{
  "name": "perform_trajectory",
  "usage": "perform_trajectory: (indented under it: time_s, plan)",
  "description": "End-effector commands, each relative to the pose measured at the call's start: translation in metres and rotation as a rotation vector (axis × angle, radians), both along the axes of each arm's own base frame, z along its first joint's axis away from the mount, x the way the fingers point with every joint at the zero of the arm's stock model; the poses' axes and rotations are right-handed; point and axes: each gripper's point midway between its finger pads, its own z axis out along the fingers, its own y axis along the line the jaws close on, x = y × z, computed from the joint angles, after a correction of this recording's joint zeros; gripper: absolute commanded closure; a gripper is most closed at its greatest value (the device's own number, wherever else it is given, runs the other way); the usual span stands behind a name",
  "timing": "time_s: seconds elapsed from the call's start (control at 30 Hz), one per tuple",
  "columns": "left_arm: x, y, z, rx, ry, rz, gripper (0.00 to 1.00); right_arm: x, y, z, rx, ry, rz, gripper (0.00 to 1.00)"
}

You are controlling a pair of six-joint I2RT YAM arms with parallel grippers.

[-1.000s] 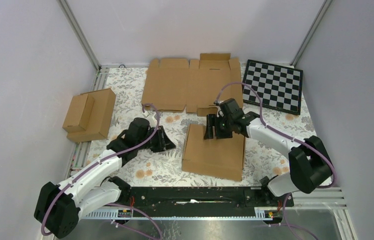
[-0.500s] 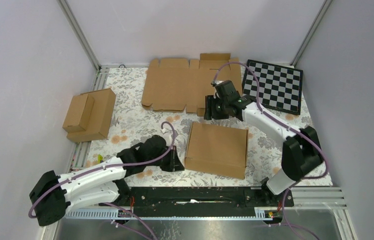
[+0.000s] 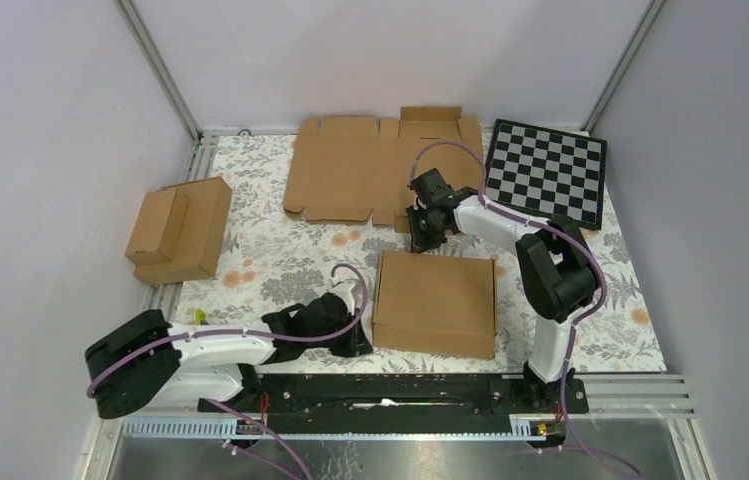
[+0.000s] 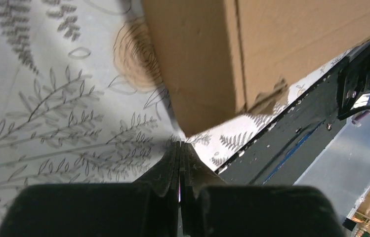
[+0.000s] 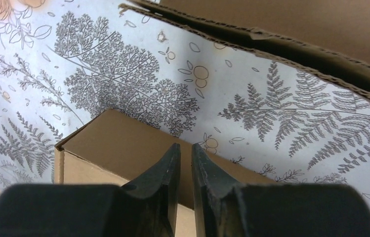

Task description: Fold the paper box

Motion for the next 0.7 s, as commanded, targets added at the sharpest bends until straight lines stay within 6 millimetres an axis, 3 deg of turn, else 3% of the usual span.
perform_trajectory:
  time_s: [0.0, 0.13, 0.23, 0.33, 0.53, 0.67]
  plan:
    - [0.022, -0.027, 0.02, -0.092, -0.111, -0.013, 1.0, -0.01, 0.004, -0.003, 0.027, 0.047, 0.056, 0.78]
    - [0.019, -0.036, 0.029, -0.115, -0.092, -0.044, 1.0, -0.014, -0.001, -0.012, 0.003, 0.065, 0.041, 0.77]
    - [0.015, -0.018, 0.023, -0.022, -0.042, 0.003, 1.0, -0.013, -0.002, -0.013, -0.003, 0.061, 0.04, 0.76]
    - [0.006, -0.007, 0.031, -0.033, -0.001, 0.04, 1.0, -0.012, -0.001, -0.012, -0.001, 0.062, 0.042, 0.76]
    - [-0.027, -0.019, 0.044, -0.147, 0.135, -0.024, 1.0, -0.009, 0.004, -0.01, 0.016, 0.061, 0.041, 0.76]
    - [-0.034, -0.036, 0.049, -0.225, 0.142, -0.045, 1.0, -0.008, 0.005, -0.009, 0.018, 0.058, 0.039, 0.76]
